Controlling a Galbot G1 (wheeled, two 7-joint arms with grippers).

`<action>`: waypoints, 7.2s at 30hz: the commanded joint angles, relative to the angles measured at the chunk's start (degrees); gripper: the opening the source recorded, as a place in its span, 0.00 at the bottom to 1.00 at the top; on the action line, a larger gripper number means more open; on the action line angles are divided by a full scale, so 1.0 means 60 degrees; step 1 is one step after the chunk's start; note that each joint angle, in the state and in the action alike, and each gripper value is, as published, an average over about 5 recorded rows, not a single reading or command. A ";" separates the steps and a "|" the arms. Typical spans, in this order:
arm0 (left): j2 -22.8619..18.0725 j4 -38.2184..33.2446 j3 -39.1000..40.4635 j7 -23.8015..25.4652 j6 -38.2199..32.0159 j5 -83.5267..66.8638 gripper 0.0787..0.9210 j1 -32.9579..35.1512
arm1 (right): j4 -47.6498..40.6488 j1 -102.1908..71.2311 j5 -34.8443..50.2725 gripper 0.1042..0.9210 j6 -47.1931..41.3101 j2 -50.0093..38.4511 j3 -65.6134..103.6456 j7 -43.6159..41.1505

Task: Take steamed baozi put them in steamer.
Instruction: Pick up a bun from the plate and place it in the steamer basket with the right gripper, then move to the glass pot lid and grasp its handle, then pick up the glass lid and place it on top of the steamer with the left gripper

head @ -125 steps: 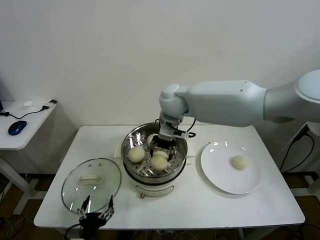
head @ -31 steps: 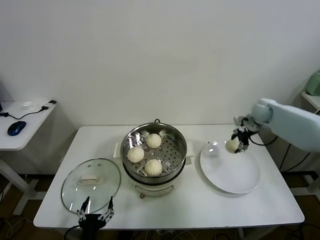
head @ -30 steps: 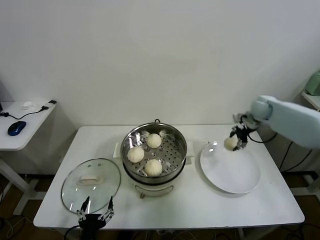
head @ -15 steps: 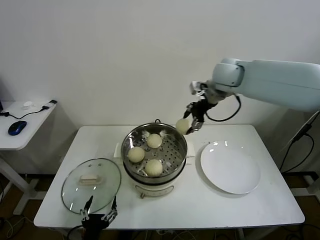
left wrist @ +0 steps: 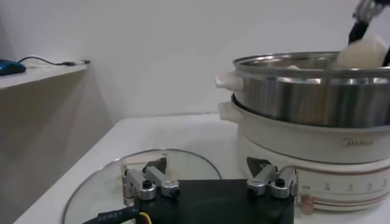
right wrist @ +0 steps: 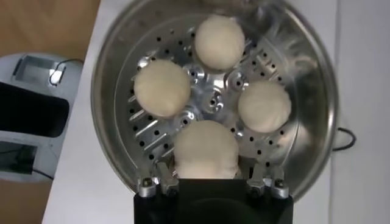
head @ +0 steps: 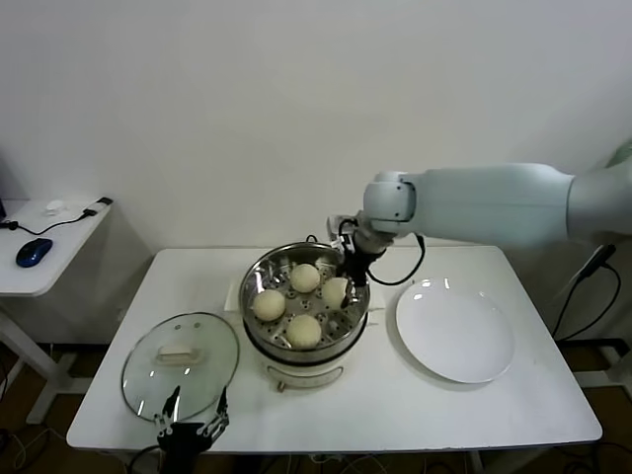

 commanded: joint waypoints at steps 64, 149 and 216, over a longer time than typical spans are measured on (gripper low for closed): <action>0.0835 0.0504 -0.0747 0.0129 -0.0882 -0.0025 0.88 -0.1556 | 0.1263 -2.0914 -0.3539 0.88 0.5829 -0.1518 2.3299 0.5890; 0.1449 0.5978 -0.0845 -0.2876 0.0257 1.2941 0.80 -0.4641 | 0.2011 -2.1352 -0.6135 0.88 0.5986 0.0808 2.2764 0.6127; 0.0869 -0.0424 0.5174 0.3313 0.6483 1.4809 0.07 -0.6453 | 0.2189 -2.1419 -0.6760 0.88 0.6242 0.0560 2.2970 0.6670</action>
